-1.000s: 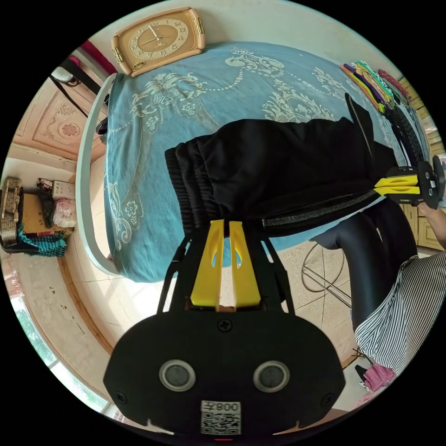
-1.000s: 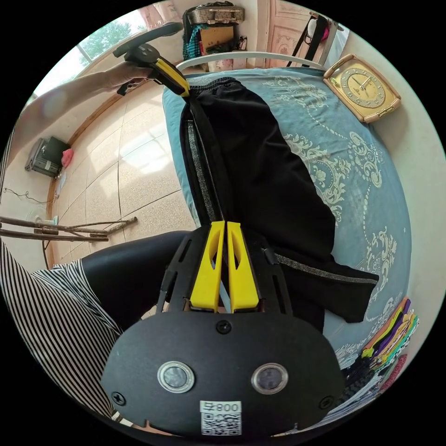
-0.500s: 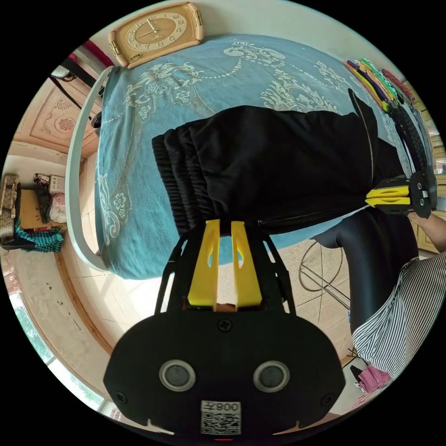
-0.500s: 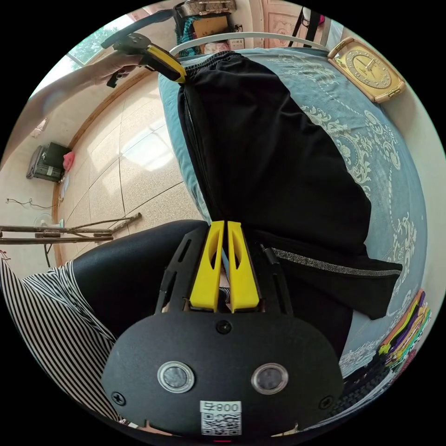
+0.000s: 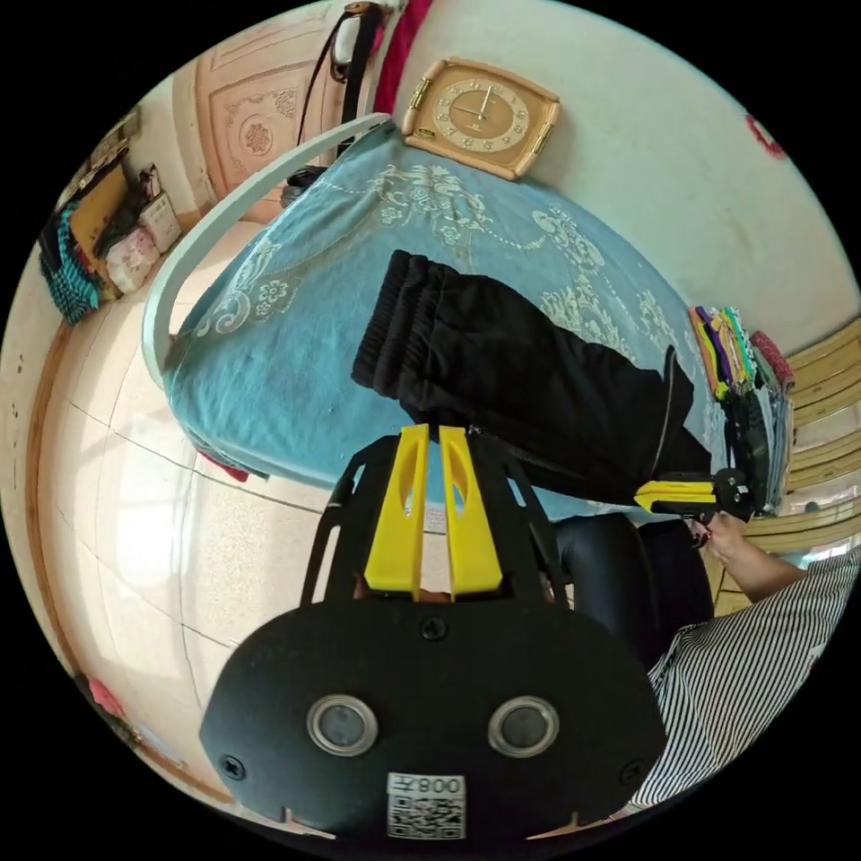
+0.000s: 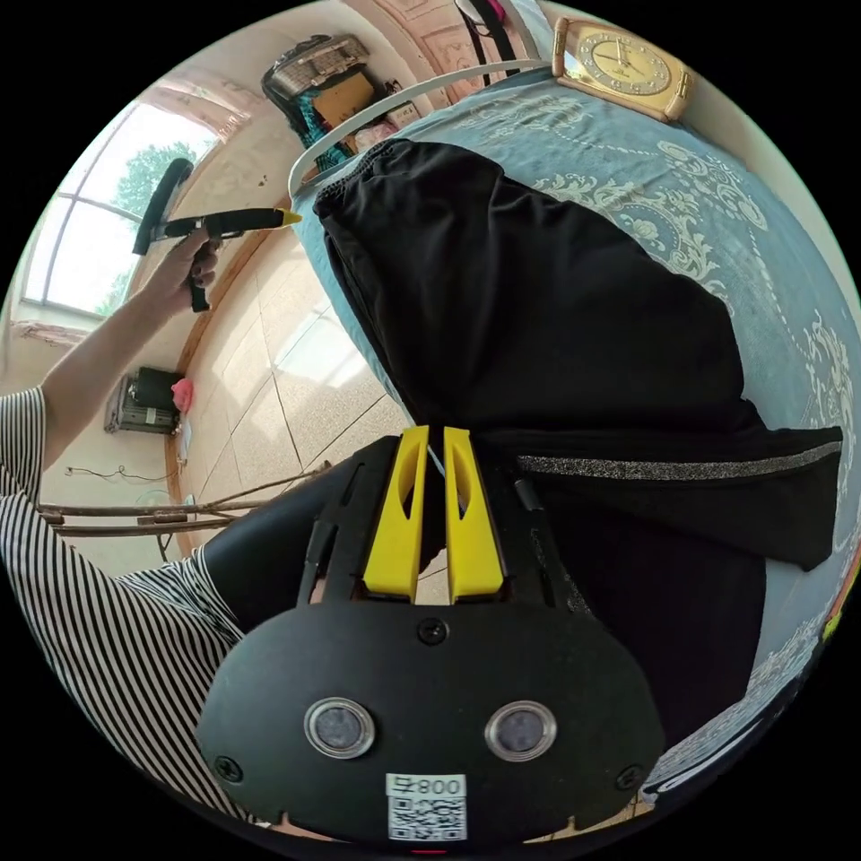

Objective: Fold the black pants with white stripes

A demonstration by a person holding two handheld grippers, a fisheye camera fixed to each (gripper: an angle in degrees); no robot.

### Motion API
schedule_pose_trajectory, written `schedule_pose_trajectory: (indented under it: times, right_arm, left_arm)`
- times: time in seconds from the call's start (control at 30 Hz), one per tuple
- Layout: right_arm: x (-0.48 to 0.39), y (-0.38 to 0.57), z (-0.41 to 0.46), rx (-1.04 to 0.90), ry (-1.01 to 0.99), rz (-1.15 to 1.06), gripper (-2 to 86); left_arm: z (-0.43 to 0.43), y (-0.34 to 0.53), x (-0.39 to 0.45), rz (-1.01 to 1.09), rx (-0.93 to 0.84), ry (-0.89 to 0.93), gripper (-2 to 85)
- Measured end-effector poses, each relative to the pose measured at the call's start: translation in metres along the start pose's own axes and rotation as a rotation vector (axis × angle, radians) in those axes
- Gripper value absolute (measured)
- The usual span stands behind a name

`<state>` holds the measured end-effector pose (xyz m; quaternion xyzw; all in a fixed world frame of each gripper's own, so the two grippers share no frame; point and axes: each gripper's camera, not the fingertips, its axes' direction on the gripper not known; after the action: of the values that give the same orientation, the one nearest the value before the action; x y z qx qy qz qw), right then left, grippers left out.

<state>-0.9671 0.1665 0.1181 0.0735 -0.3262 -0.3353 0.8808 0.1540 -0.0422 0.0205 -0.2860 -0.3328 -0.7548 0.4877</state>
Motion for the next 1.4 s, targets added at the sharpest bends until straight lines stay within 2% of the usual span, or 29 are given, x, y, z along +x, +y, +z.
schedule_pose_trajectory:
  times: [0.13, 0.3, 0.37, 0.5, 0.53, 0.67, 0.8, 0.9, 1.07, 1.23, 1.4]
  right_arm:
    - [0.012, 0.014, -0.031, 0.047, -0.095, 0.040, 0.9]
    - [0.036, 0.018, -0.068, 0.133, -0.119, 0.117, 0.3]
    - [0.045, 0.012, -0.074, 0.130, -0.056, 0.121, 0.2]
    - [0.055, 0.017, -0.043, -0.006, 0.011, 0.128, 0.3]
    - [0.058, 0.026, -0.046, 0.051, -0.008, 0.144, 0.3]
    - [0.075, 0.038, -0.075, 0.080, -0.087, 0.202, 0.6]
    - [0.122, 0.053, -0.136, 0.193, 0.003, 0.300, 1.8]
    - [0.195, 0.054, -0.187, 0.233, 0.083, 0.440, 4.3]
    - [0.307, 0.030, -0.256, 0.236, 0.196, 0.631, 6.7]
    - [0.363, 0.002, -0.278, 0.182, 0.242, 0.736, 7.7]
    - [0.400, -0.007, -0.276, 0.131, 0.199, 0.825, 7.4]
  left_arm:
    - [0.034, -0.010, 0.042, 0.142, -0.003, 0.177, 2.1]
    - [0.093, -0.020, 0.074, 0.260, -0.161, 0.155, 0.7]
    - [0.106, -0.016, 0.071, 0.247, -0.194, 0.138, 0.5]
    - [0.116, -0.014, 0.051, 0.163, -0.174, 0.236, 0.6]
    - [0.116, -0.017, 0.050, 0.159, -0.162, 0.225, 0.7]
    - [0.117, -0.032, 0.067, 0.220, -0.118, 0.269, 1.4]
    - [0.137, -0.057, 0.116, 0.380, -0.113, 0.389, 2.9]
    - [0.164, -0.072, 0.153, 0.472, -0.157, 0.375, 3.7]
    - [0.203, -0.091, 0.187, 0.502, -0.216, 0.311, 4.9]
    - [0.229, -0.101, 0.206, 0.529, -0.264, 0.246, 6.1]
    - [0.249, -0.106, 0.220, 0.552, -0.295, 0.234, 5.2]
